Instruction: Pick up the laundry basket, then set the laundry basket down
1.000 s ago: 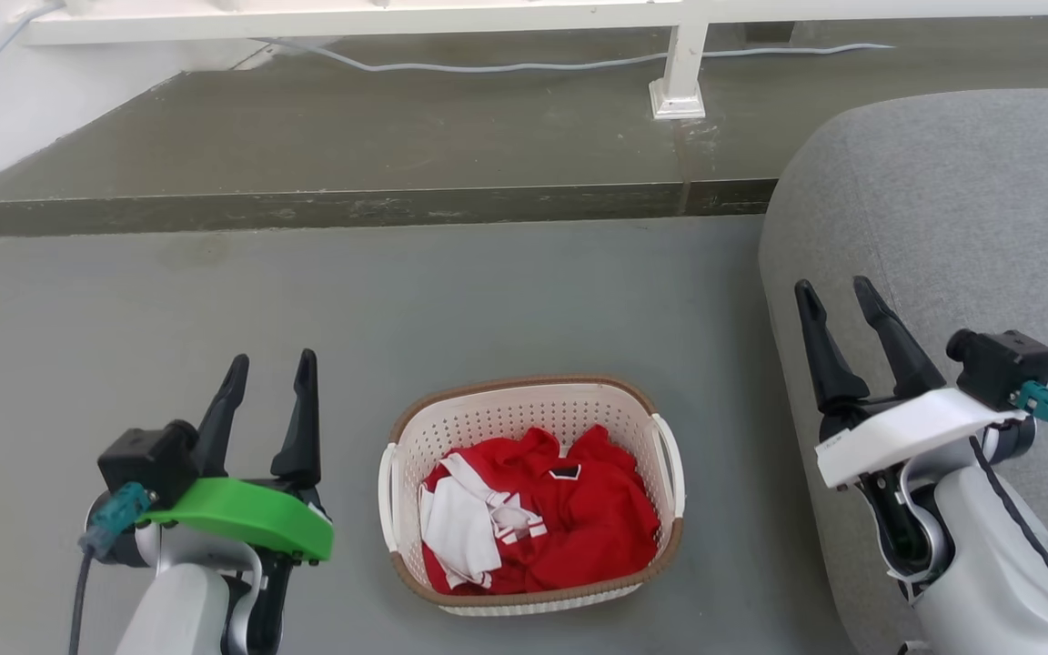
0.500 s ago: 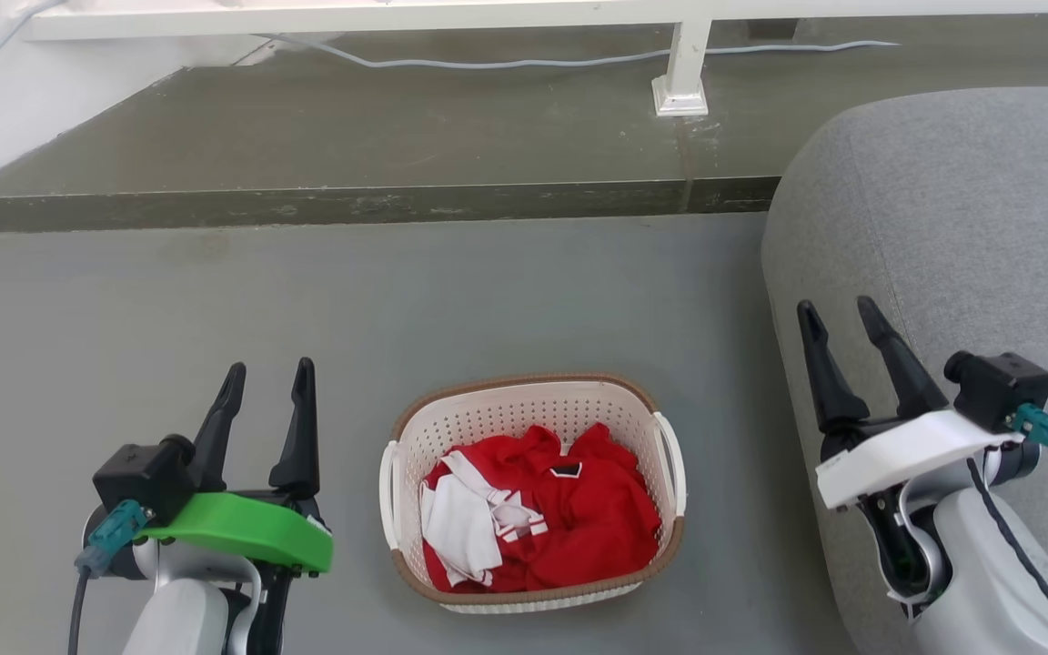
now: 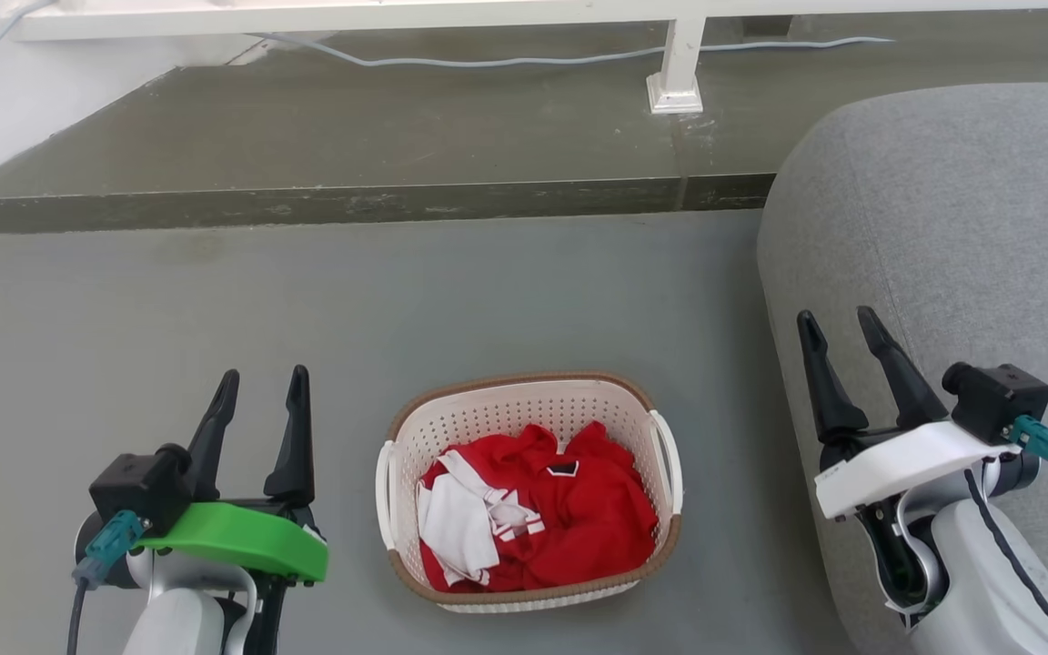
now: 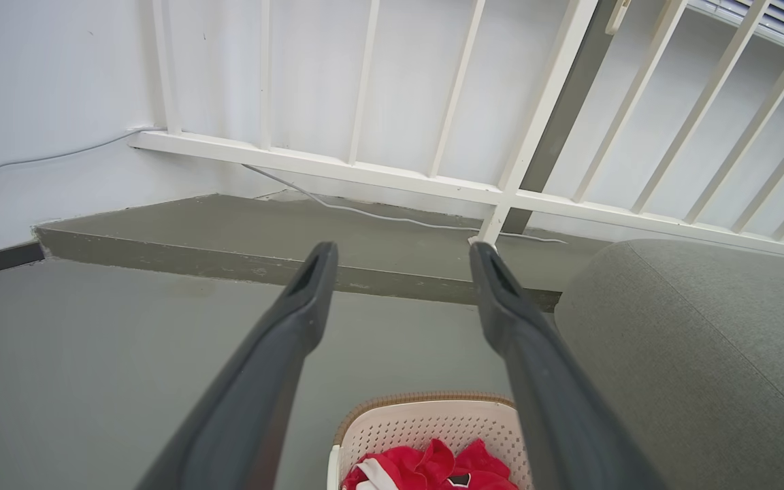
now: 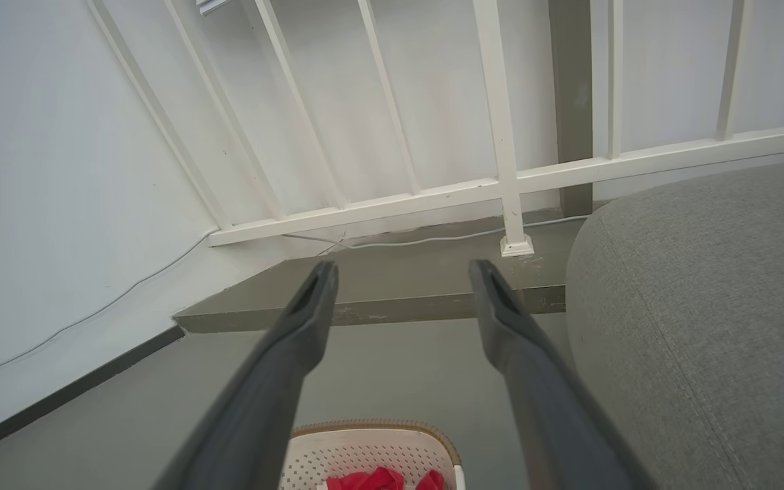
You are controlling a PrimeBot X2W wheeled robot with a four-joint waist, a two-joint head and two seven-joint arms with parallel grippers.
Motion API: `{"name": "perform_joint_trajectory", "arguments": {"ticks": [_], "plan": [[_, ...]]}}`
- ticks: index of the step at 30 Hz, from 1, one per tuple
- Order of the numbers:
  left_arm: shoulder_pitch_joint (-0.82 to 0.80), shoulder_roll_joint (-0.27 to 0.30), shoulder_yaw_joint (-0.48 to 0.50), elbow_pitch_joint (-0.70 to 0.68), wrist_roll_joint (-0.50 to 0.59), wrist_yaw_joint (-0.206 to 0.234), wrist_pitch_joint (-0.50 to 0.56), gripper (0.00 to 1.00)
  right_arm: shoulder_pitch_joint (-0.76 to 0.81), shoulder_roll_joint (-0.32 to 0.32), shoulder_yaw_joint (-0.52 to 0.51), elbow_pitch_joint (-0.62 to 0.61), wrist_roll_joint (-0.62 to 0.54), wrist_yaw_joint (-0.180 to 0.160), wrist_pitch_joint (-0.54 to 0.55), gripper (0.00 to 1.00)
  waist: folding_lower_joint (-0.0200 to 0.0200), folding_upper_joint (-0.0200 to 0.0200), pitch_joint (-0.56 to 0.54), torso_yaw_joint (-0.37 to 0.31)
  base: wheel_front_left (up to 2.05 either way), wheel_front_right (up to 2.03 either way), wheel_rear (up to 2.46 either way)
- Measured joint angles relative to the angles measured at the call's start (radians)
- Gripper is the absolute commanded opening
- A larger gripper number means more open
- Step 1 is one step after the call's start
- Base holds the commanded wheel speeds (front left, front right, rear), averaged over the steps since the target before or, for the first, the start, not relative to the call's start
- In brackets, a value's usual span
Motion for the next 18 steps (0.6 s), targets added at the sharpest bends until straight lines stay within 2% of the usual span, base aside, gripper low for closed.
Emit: {"name": "perform_joint_trajectory", "arguments": {"ticks": [13, 14, 18], "plan": [[0.007, -0.002, 0.004, -0.009, 0.001, -0.009, 0.000, 1.00, 0.007, 0.013, -0.017, -0.001, -0.009, 0.006, 0.000, 1.00, 0.0000, 0.0001, 0.006, -0.004, 0.00, 0.00, 0.00], [0.008, -0.003, 0.003, -0.007, 0.001, -0.009, 0.000, 0.00, 0.008, 0.014, -0.017, 0.001, -0.010, 0.009, 0.000, 0.00, 0.0000, 0.0000, 0.007, -0.004, 0.00, 0.00, 0.00], [0.027, -0.008, -0.002, 0.036, 0.000, -0.009, 0.002, 0.00, 0.032, 0.027, -0.012, 0.040, -0.009, 0.009, 0.002, 0.00, 0.0000, 0.0000, 0.007, -0.004, 0.00, 0.00, 0.00]]}}
